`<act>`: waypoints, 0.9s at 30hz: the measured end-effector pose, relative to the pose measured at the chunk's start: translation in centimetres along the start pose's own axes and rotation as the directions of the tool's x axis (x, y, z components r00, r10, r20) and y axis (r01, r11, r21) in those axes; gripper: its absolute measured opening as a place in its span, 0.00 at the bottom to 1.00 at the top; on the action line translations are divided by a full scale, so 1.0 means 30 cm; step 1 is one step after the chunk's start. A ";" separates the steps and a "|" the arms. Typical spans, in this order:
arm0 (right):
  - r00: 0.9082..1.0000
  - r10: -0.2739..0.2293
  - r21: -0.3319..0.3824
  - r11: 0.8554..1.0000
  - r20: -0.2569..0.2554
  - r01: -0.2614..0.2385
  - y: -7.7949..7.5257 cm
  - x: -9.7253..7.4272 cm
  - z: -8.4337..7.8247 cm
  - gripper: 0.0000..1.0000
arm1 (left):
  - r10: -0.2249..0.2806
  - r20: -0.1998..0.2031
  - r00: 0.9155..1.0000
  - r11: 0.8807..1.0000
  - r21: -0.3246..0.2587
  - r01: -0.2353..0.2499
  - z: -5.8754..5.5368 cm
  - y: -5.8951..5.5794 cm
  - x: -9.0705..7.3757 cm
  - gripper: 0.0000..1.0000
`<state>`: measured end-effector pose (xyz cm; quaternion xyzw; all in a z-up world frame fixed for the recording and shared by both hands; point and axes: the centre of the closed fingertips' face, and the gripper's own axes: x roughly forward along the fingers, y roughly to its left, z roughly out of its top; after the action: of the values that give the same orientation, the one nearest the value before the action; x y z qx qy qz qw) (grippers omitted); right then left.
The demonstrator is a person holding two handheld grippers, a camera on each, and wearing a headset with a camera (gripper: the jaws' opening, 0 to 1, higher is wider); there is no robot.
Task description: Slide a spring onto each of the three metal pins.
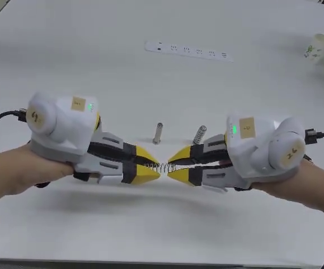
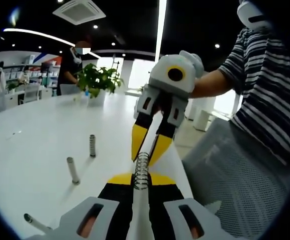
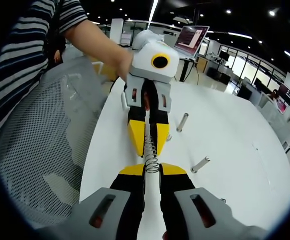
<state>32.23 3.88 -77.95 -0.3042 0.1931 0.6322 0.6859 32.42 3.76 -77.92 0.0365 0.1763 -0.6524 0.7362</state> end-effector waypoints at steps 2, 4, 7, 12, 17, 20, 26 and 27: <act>1.000 0.002 -0.021 1.000 -0.009 -0.002 -0.003 -0.004 0.008 0.07 | 0.001 0.000 1.000 1.000 -0.001 -0.001 0.000 0.001 0.000 0.02; 1.000 0.005 -0.049 0.999 -0.017 -0.006 -0.005 -0.008 0.015 0.07 | 0.002 -0.001 1.000 1.000 0.005 -0.002 0.001 0.001 -0.001 0.02; 1.000 0.012 -0.071 0.997 -0.020 -0.013 -0.005 -0.015 0.033 0.07 | 0.001 -0.002 1.000 1.000 0.007 -0.001 0.001 0.001 -0.003 0.02; 0.999 0.034 -0.107 0.994 -0.018 -0.036 0.000 -0.017 0.071 0.07 | -0.004 -0.015 1.000 1.000 0.015 0.004 -0.009 -0.005 -0.004 0.02; 0.998 0.054 -0.096 0.994 0.018 -0.052 0.005 -0.012 0.112 0.07 | -0.003 -0.030 1.000 1.000 0.030 0.003 -0.016 -0.006 -0.005 0.02; 0.998 0.056 -0.085 0.995 0.033 -0.053 0.002 -0.006 0.126 0.07 | 0.000 -0.031 1.000 0.999 0.034 0.001 -0.014 -0.004 -0.009 0.02; 0.995 0.056 -0.053 0.997 0.077 -0.052 -0.007 -0.003 0.156 0.07 | 0.006 -0.027 1.000 0.999 0.036 -0.005 -0.004 0.002 -0.011 0.02; 0.995 0.056 -0.049 0.997 0.082 -0.052 -0.009 -0.002 0.161 0.07 | 0.005 -0.027 1.000 0.999 0.037 -0.004 -0.002 0.002 -0.009 0.02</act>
<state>31.91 7.04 -74.28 -0.2882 0.1574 0.6671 0.6686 32.43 4.05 -77.90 0.0590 0.1741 -0.6532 0.7345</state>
